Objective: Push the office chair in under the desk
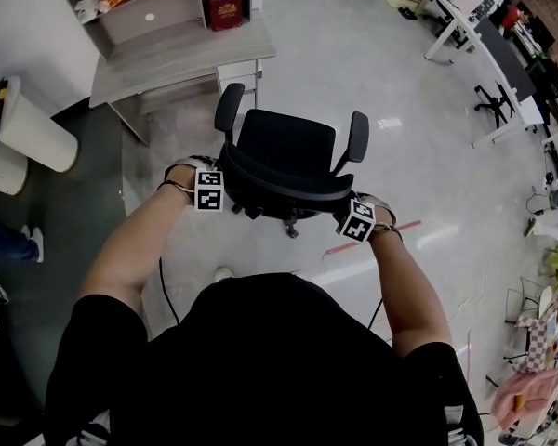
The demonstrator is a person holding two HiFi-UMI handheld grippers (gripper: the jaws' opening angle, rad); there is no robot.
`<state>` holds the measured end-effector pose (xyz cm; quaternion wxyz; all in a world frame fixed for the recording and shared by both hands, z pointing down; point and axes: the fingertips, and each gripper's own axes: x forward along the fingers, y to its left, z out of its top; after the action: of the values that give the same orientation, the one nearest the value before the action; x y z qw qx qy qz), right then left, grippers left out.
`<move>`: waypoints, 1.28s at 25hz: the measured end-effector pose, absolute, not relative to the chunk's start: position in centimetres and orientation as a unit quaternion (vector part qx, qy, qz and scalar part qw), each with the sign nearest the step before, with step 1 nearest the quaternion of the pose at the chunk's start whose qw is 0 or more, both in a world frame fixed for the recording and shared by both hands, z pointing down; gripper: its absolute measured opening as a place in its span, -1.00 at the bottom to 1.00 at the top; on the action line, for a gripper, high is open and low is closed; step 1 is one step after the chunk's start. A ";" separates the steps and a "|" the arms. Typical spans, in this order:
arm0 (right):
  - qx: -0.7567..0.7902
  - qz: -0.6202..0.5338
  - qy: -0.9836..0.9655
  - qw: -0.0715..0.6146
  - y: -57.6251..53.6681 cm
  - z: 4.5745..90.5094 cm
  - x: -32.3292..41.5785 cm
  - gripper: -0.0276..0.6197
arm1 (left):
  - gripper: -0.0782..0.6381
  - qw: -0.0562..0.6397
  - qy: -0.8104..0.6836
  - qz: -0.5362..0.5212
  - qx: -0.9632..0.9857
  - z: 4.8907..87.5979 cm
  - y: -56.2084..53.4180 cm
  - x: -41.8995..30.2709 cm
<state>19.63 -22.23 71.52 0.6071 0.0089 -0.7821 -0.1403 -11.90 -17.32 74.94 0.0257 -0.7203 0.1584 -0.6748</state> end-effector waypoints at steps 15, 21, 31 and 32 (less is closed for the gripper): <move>-0.075 -0.207 -0.783 0.582 -17.1 71.5 3.1 -0.48 | -0.19 -0.051 0.233 -0.676 -0.697 75.0 -5.4 -26.7; -0.100 -0.228 -0.780 0.575 -14.2 71.6 -2.8 -0.48 | -0.19 -0.074 0.254 -0.674 -0.689 75.3 -0.5 -31.8; -0.134 -0.257 -0.776 0.559 -9.6 71.5 -10.9 -0.48 | -0.19 -0.105 0.286 -0.673 -0.674 75.1 6.8 -38.6; -0.136 -0.259 -0.776 0.558 -9.2 71.5 -11.5 -0.48 | -0.19 -0.106 0.289 -0.672 -0.673 75.1 7.3 -39.1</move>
<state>-11.53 -9.21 71.52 0.5582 -0.1364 -0.7763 -0.2592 -39.12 7.31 75.11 -0.1064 -0.6733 0.2888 -0.6723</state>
